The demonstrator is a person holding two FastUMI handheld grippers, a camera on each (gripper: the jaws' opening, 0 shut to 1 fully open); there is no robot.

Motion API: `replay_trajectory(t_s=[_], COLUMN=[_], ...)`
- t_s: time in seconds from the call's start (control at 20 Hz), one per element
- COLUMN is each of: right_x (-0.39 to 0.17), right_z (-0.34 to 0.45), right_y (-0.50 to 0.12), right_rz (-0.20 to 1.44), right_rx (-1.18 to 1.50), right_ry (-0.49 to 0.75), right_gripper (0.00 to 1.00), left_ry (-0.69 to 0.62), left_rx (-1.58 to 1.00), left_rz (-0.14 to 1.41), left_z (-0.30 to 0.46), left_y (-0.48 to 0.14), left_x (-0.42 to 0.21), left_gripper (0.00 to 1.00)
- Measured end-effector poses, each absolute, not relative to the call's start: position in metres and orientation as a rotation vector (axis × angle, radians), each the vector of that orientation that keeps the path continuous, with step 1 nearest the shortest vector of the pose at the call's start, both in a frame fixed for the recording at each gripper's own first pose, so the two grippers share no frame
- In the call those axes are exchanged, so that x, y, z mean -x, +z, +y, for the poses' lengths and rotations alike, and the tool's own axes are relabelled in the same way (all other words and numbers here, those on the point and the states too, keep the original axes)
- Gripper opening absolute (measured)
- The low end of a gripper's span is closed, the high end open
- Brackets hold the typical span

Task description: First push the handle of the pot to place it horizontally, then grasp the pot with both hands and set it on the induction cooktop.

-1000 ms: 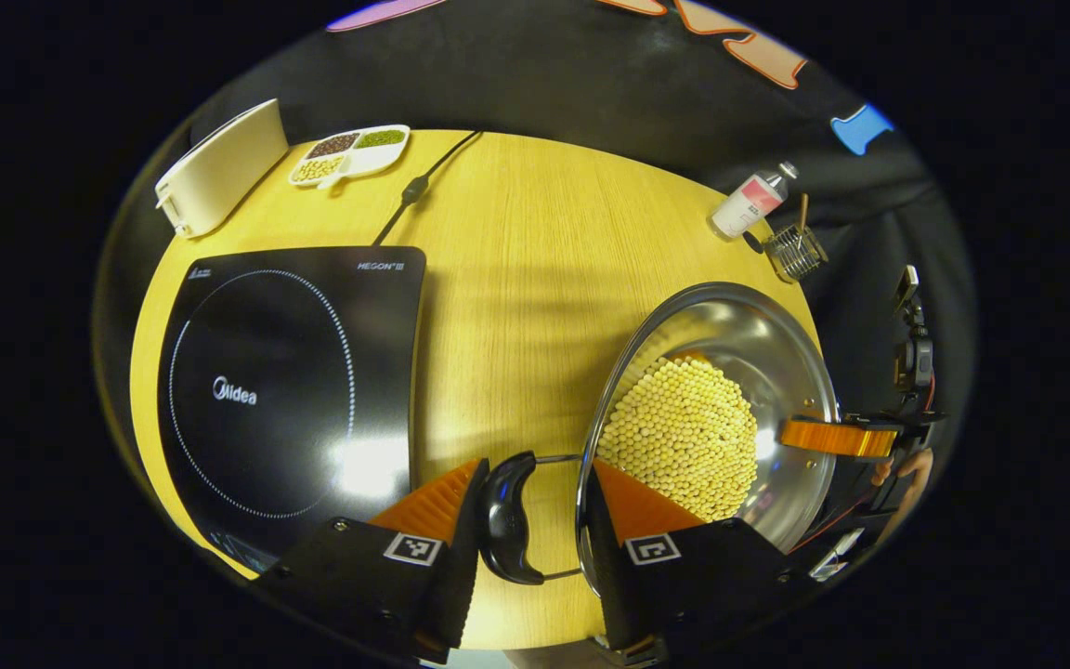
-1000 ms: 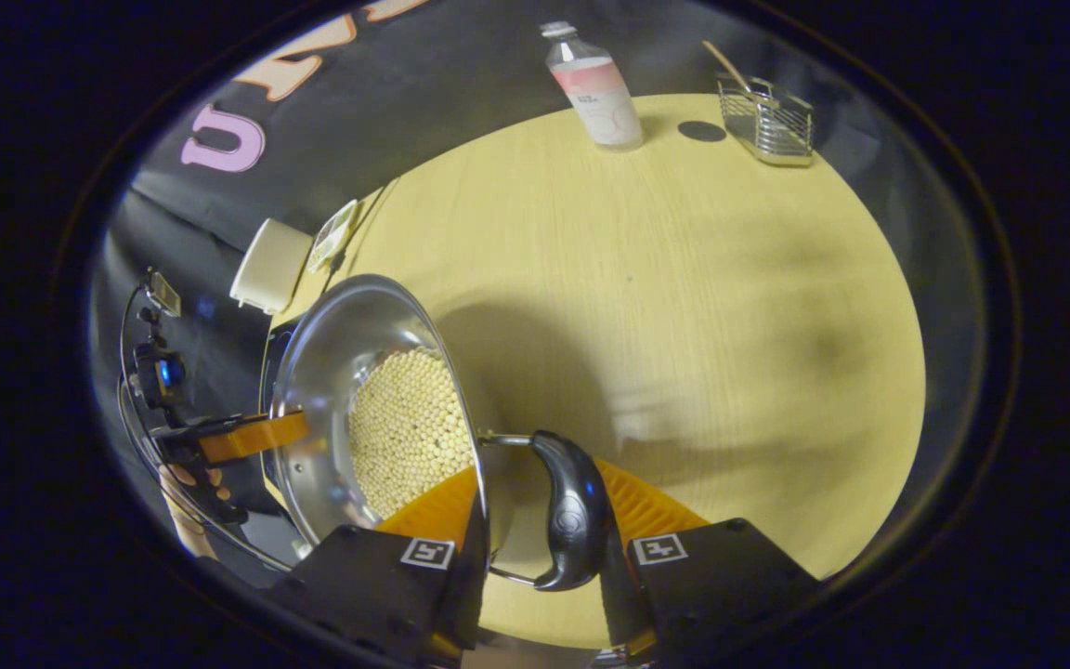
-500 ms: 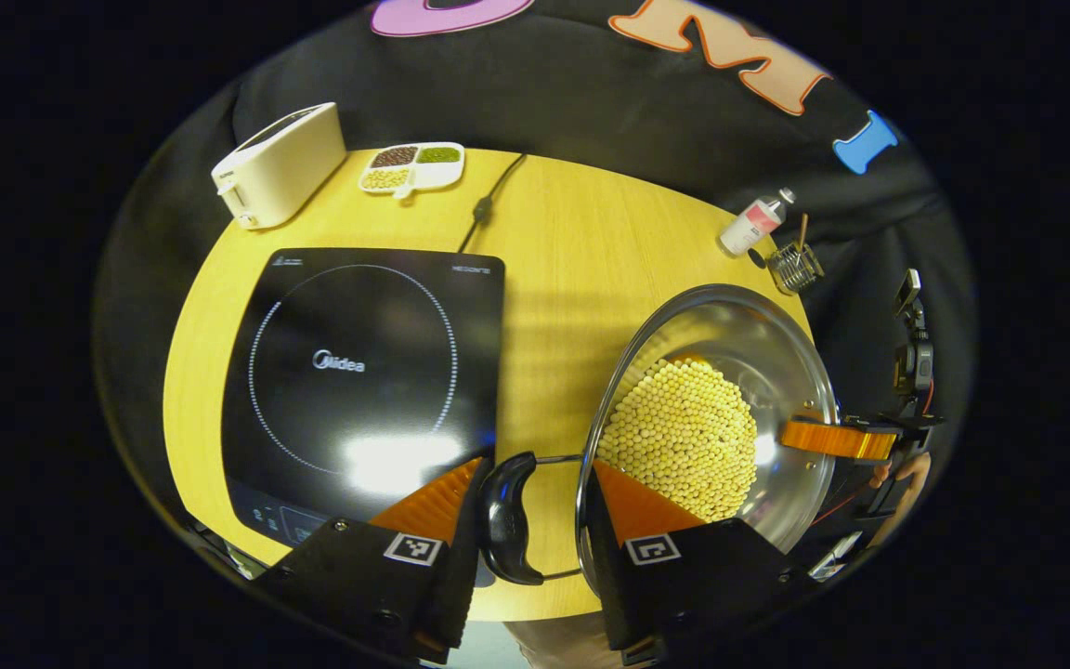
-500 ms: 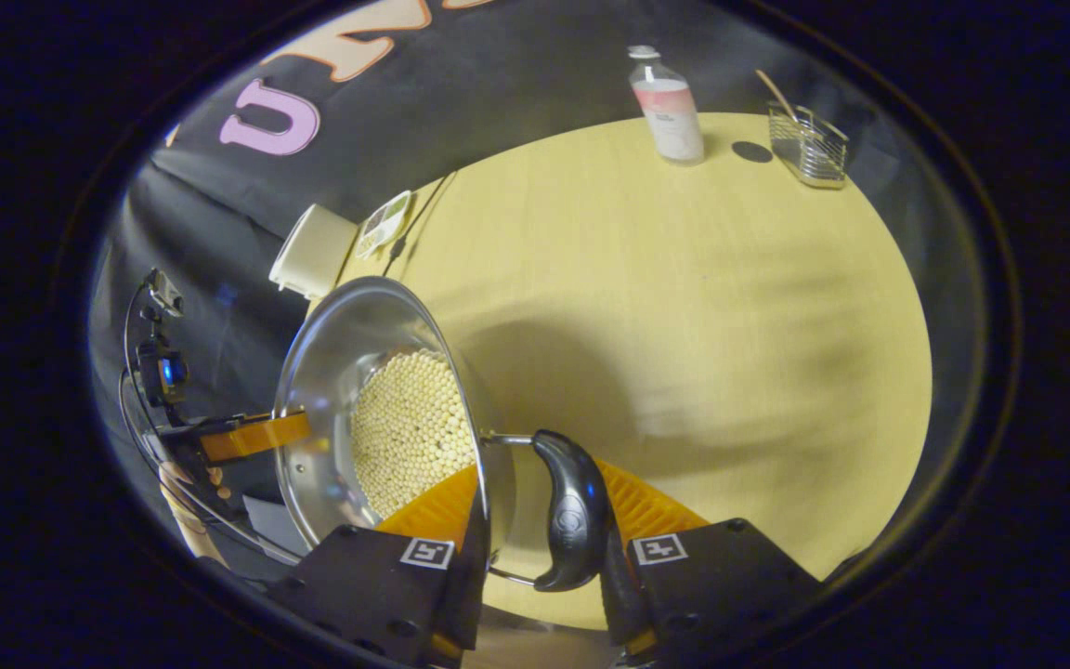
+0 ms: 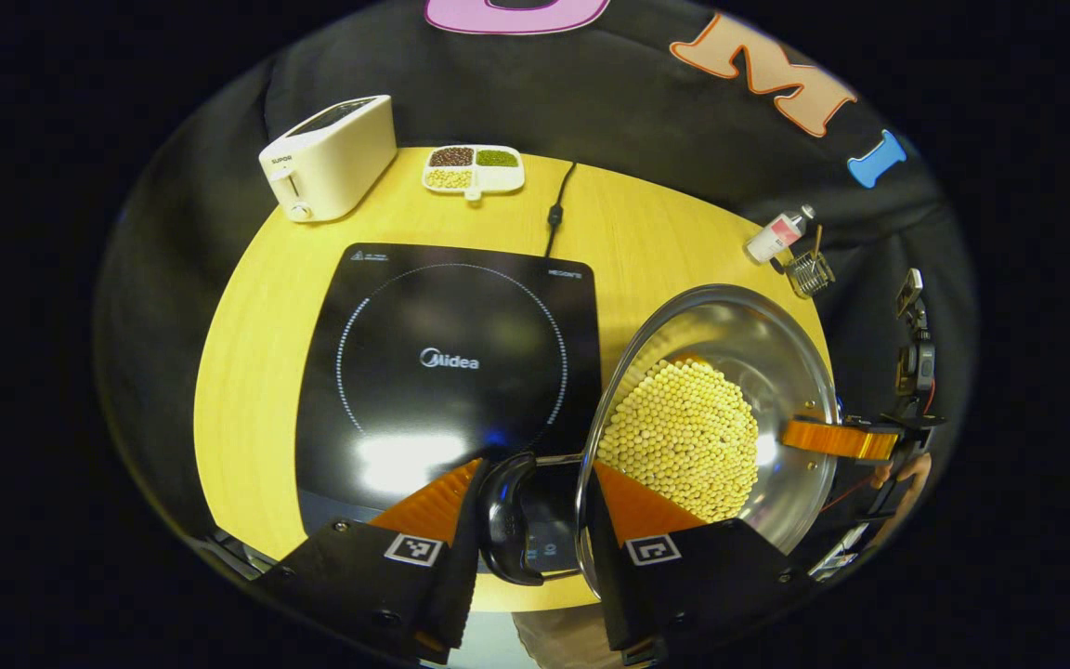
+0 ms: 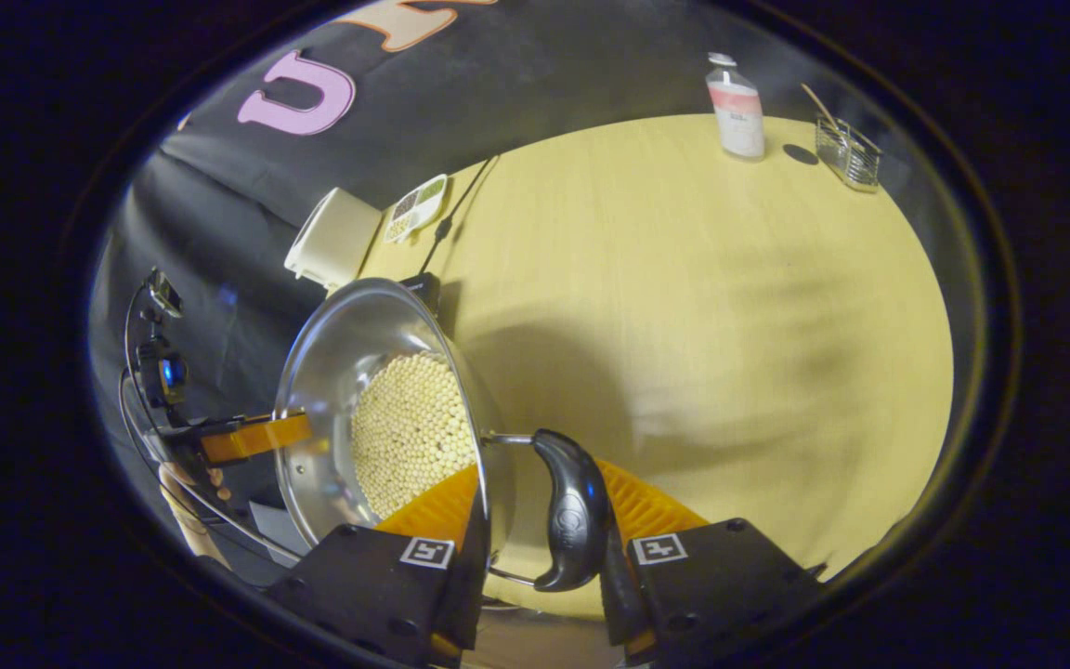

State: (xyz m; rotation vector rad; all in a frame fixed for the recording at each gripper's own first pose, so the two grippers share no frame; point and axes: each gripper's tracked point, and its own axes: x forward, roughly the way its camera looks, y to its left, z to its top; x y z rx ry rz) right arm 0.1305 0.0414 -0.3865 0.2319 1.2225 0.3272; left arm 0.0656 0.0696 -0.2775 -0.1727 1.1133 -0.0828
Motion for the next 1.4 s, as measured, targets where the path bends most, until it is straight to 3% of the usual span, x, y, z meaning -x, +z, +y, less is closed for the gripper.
replay_trajectory(t_s=[0.65,0.8,0.85,1.35,1.4], right_x=[-0.141,-0.151,-0.156,-0.188,-0.189], right_z=[0.121,0.135,0.140,0.195,0.197], right_y=[-0.412,-0.411,-0.412,-0.421,-0.419], right_rz=[1.213,1.208,1.208,1.197,1.191], right_rx=[-0.276,-0.259,-0.253,-0.246,-0.245], right_ry=[0.232,0.244,0.252,0.305,0.303], right_gripper=[0.55,0.55,0.48,0.48,0.55], left_ry=[-0.145,-0.129,-0.119,-0.025,-0.025], left_rx=[0.071,0.082,0.084,0.036,0.033], left_rz=[1.133,1.130,1.128,1.096,1.093], left_z=[0.151,0.164,0.168,0.218,0.221], left_y=[-0.294,-0.294,-0.294,-0.285,-0.284], left_x=[-0.095,-0.102,-0.103,-0.117,-0.121], left_gripper=[0.57,0.58,0.57,0.57,0.57])
